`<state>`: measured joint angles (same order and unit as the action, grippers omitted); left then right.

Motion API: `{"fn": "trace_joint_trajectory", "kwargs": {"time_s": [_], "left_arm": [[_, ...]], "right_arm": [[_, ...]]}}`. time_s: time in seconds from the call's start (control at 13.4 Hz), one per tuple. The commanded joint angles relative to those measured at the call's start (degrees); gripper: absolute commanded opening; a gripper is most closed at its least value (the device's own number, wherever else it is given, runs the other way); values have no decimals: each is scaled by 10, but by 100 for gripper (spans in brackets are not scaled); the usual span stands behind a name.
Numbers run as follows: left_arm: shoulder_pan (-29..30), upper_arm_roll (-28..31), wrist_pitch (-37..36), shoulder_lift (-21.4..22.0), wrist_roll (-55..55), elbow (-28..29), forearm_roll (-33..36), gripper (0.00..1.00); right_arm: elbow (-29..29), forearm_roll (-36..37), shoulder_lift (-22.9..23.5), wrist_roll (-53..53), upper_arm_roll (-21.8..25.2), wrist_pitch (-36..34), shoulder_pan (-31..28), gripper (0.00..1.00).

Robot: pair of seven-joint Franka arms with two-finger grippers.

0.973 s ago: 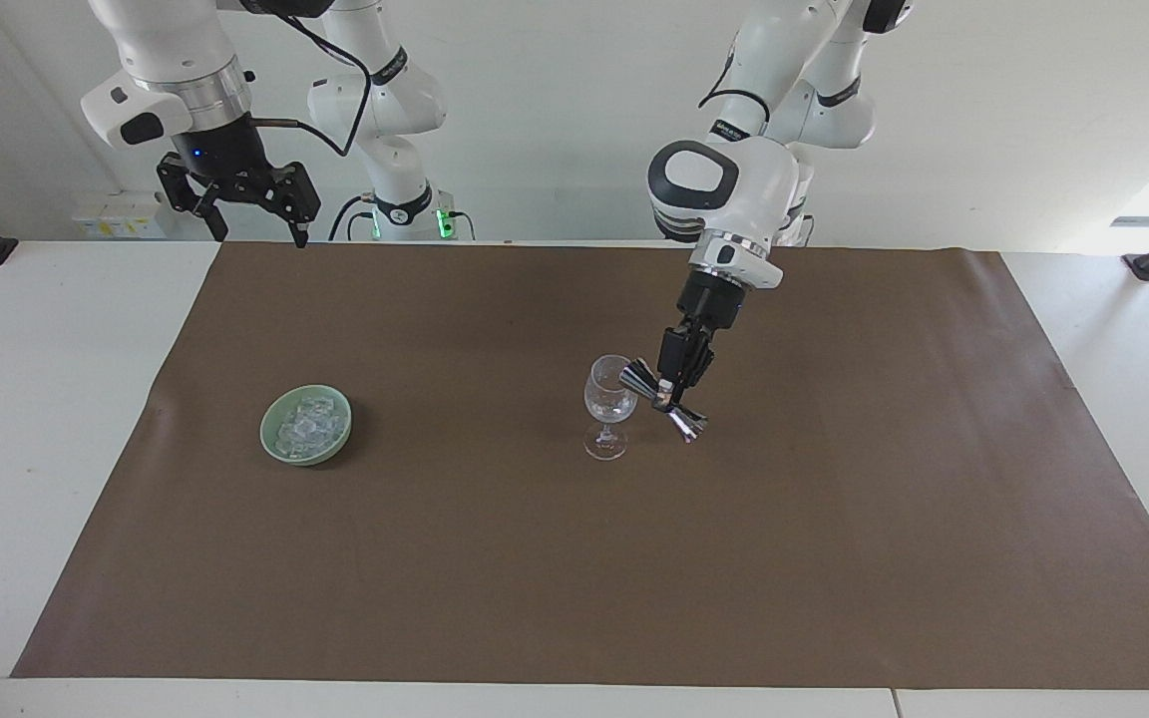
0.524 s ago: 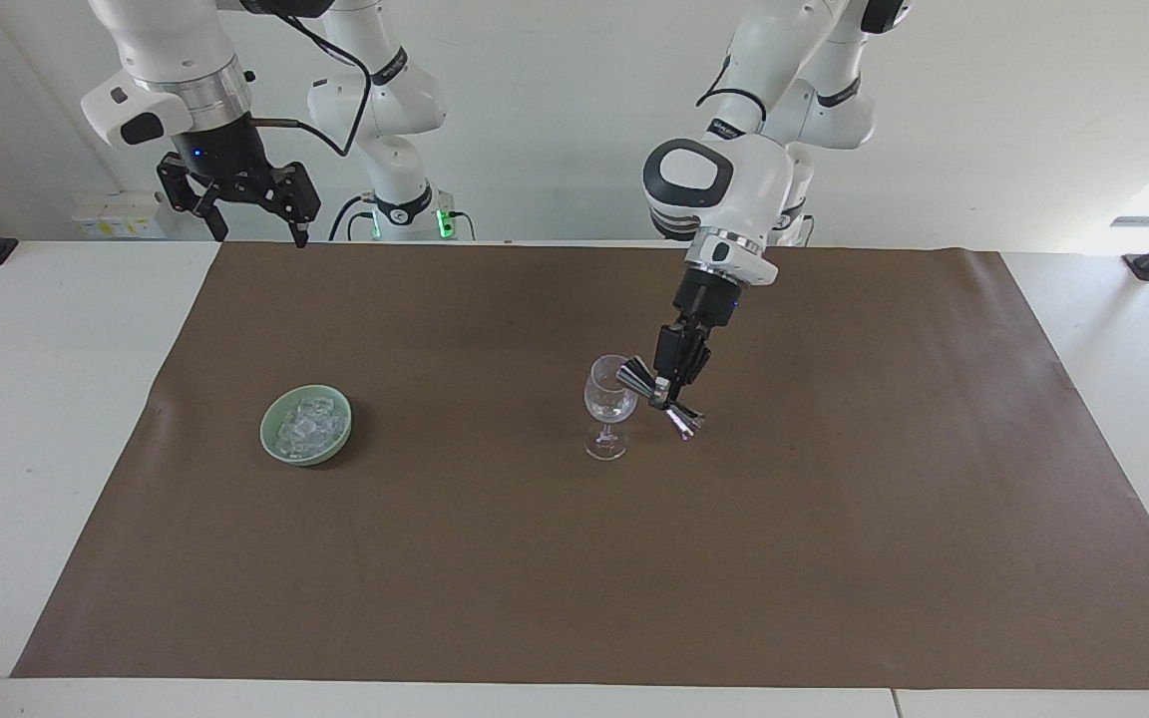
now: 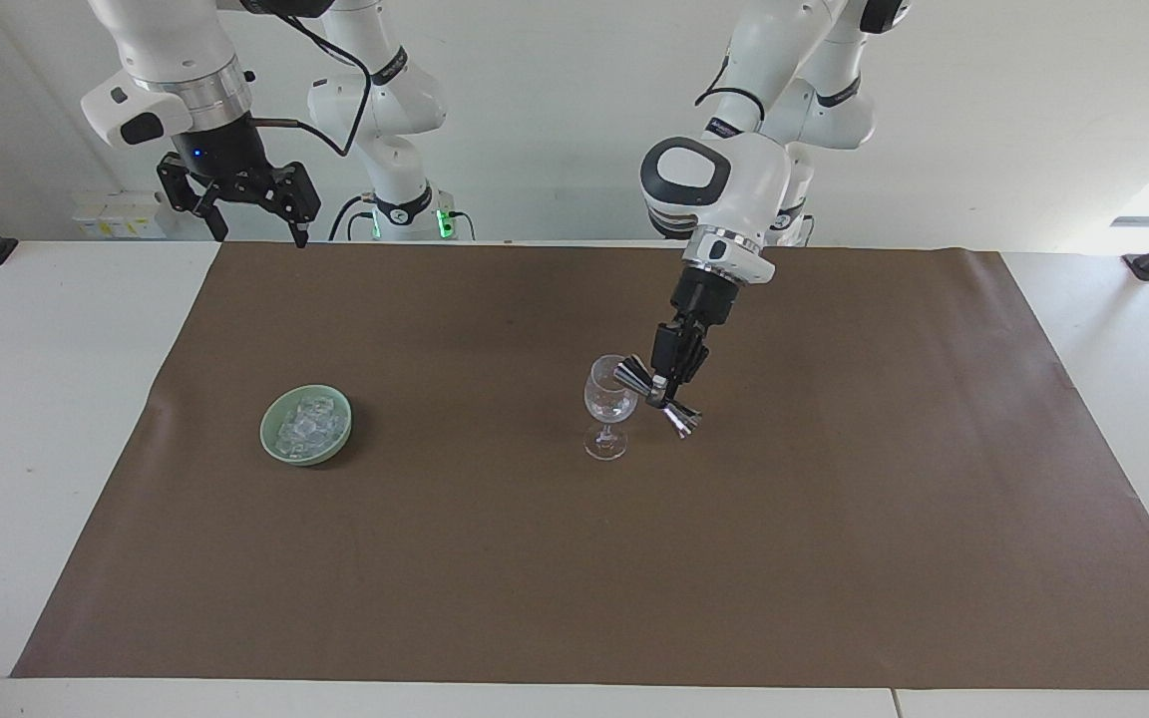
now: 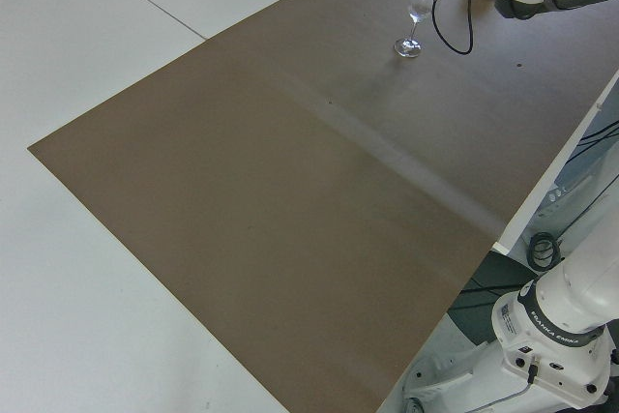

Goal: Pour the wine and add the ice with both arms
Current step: 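Hold the jigger tilted over the glass to pour it out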

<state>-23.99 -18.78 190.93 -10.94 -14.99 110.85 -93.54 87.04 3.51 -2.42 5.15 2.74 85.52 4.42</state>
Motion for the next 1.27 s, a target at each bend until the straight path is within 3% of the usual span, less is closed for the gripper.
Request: {"fn": "trace_joint_trajectory", "kwargs": {"time_s": [0.0,1.2], "left_arm": [[-14,7,18,-8,0,-13,5,0],[-9,8,13,-8,-6,-12,5,0]], "right_arm": [[9,-11,-9,-8,2,-3,0,100],[9,-11,-9,-8,3,-3,0,100]]}}
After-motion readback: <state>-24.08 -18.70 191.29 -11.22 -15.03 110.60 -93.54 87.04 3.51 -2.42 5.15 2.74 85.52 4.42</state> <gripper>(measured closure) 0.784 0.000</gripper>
